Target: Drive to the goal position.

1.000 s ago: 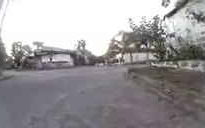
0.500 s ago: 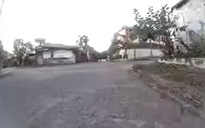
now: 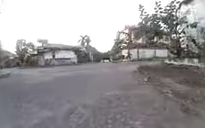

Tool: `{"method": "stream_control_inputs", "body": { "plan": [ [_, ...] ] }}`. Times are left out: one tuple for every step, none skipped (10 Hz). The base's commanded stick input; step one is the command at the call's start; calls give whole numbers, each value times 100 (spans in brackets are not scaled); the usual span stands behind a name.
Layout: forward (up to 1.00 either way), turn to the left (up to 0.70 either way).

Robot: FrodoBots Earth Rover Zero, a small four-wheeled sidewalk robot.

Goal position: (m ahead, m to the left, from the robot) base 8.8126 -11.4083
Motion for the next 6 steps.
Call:
{"method": "stream_control_inputs", "body": {
  "plan": [
    [100, 4],
    [100, 4],
    [100, 4],
    [100, 4],
    [100, 4],
    [100, 4]
  ]
}}
